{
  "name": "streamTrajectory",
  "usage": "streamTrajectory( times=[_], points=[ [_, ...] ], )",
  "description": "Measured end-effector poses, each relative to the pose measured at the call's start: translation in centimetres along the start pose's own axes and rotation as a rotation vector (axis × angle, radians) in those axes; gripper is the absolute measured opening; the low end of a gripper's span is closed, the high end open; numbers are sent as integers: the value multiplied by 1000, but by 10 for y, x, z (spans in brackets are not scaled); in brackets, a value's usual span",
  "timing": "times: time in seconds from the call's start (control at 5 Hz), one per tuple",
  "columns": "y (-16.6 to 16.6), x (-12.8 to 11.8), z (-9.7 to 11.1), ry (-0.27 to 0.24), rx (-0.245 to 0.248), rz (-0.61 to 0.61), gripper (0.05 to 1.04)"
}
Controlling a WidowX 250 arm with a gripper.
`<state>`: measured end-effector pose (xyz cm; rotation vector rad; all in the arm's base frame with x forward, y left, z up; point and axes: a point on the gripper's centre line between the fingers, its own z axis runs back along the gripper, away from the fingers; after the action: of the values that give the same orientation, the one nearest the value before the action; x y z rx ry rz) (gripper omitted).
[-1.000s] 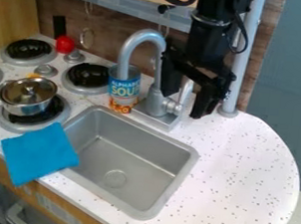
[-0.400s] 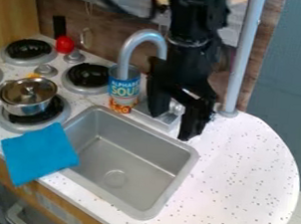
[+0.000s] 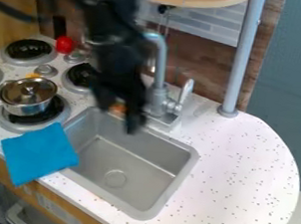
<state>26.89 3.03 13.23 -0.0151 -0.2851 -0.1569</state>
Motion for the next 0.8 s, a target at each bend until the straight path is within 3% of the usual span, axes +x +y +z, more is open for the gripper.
streamTrajectory(
  times=[0.2,0.6,0.8],
  points=[
    [40,-19,-4,-33,23,63,1001],
    [112,-48,-35,53,103,205,1001],
    [132,-55,-51,66,172,249,1001]
  ],
)
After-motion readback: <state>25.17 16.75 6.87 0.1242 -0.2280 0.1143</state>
